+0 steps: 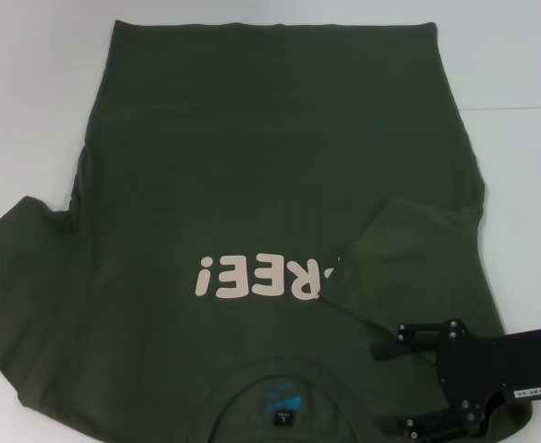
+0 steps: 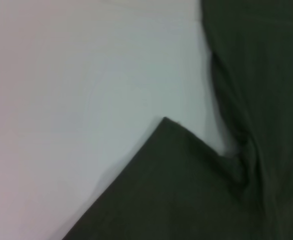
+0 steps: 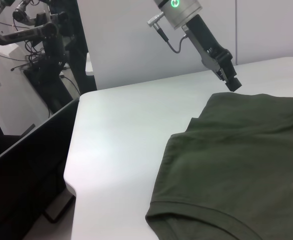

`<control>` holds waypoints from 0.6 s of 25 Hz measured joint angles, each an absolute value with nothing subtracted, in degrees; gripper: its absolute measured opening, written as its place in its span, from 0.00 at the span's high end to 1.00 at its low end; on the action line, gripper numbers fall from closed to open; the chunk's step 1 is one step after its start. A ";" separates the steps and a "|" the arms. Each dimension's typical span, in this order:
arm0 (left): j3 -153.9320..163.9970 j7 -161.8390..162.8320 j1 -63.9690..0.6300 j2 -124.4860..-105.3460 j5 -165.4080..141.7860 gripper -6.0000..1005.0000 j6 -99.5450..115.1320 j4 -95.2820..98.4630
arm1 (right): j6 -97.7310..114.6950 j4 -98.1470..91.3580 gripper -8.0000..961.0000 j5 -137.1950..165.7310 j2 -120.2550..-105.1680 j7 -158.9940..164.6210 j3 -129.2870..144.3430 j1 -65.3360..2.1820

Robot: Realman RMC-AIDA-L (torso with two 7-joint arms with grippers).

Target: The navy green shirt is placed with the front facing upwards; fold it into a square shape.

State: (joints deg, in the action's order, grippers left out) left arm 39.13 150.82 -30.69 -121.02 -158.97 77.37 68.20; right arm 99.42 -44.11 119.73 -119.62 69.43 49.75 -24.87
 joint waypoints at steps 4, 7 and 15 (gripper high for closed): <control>38.74 150.64 -30.75 -120.86 -158.73 0.95 76.99 68.32 | 99.40 -44.03 0.10 119.81 -119.62 69.43 49.75 -24.87; 38.90 150.66 -30.44 -120.85 -159.16 0.95 76.36 68.81 | 99.29 -44.03 0.10 119.80 -119.62 69.43 49.75 -24.87; 38.42 154.48 -30.07 -120.38 -160.76 0.93 76.83 68.38 | 98.88 -44.03 0.10 119.81 -119.62 69.43 49.83 -24.95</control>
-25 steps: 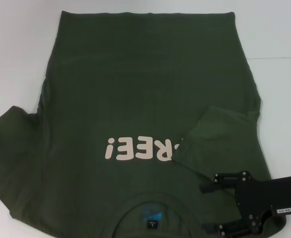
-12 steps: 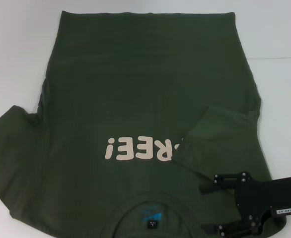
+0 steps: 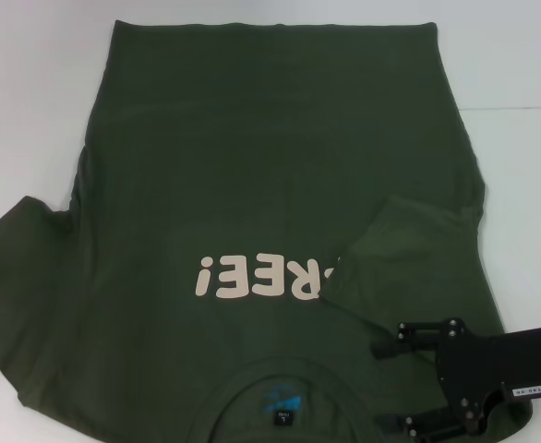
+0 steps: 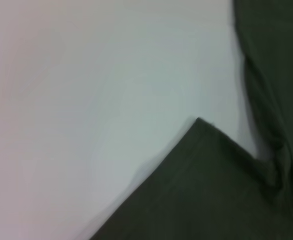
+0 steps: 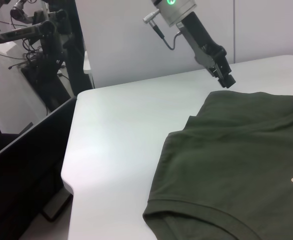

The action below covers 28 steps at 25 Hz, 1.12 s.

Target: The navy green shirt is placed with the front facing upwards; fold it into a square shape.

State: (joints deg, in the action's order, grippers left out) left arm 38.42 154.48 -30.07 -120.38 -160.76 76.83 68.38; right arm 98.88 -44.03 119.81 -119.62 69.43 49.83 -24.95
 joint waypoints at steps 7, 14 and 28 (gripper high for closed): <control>37.99 157.24 -30.18 -120.35 -163.40 0.81 78.83 68.97 | 98.70 -44.03 0.10 119.90 -119.62 69.43 49.91 -25.02; 38.28 159.57 -30.21 -120.22 -163.80 0.45 79.82 68.91 | 98.23 -43.98 0.10 119.90 -119.62 69.43 50.10 -25.05; 38.33 160.33 -30.21 -119.62 -163.83 0.14 80.64 68.19 | 97.98 -43.94 0.10 119.87 -119.62 69.43 50.19 -25.21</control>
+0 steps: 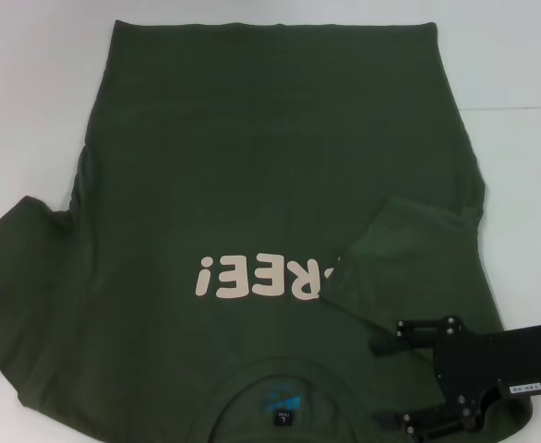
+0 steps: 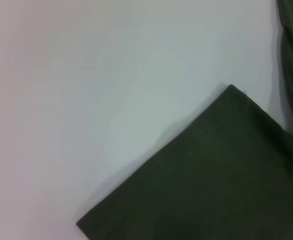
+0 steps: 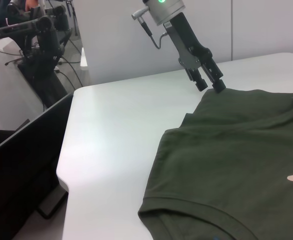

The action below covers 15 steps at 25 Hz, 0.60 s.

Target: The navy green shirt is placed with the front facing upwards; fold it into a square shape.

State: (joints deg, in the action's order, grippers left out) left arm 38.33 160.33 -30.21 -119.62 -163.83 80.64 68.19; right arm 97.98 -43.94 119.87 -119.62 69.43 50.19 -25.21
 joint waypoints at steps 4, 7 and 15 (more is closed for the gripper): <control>38.04 160.07 -30.00 -119.61 -163.83 0.14 80.35 67.83 | 97.87 -43.94 0.10 119.87 -119.62 69.43 50.18 -25.34; 38.15 159.94 -29.97 -119.61 -163.83 0.14 79.42 67.05 | 97.72 -43.94 0.10 119.87 -119.62 69.43 50.20 -25.43; 38.41 159.89 -29.64 -119.67 -163.83 0.14 77.81 66.53 | 97.44 -43.87 0.10 119.87 -119.62 69.43 50.27 -25.57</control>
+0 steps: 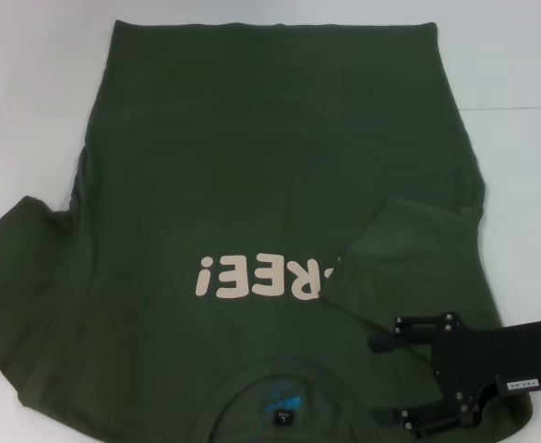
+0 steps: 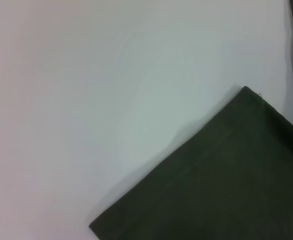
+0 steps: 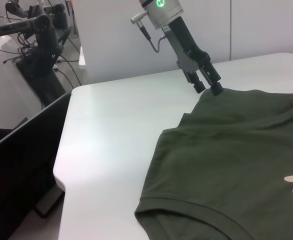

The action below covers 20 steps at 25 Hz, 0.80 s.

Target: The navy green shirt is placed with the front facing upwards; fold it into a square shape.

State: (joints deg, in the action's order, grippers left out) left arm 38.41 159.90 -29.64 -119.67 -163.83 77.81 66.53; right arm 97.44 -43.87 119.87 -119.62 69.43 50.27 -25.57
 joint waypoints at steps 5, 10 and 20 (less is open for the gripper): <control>38.41 159.80 -29.52 -119.70 -163.83 0.14 77.45 66.17 | 97.32 -43.59 0.10 119.87 -119.62 69.33 50.27 -25.68; 38.41 159.66 -29.41 -119.71 -163.83 0.14 76.56 65.76 | 97.08 -43.17 0.10 119.87 -119.62 69.28 50.27 -26.04; 38.40 159.15 -29.25 -119.69 -163.87 0.15 75.90 64.86 | 96.56 -43.12 0.10 119.88 -119.62 69.37 50.27 -26.25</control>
State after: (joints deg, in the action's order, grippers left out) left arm 38.40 159.15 -29.25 -119.69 -163.87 75.90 64.86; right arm 96.56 -43.12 119.88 -119.62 69.37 50.27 -26.25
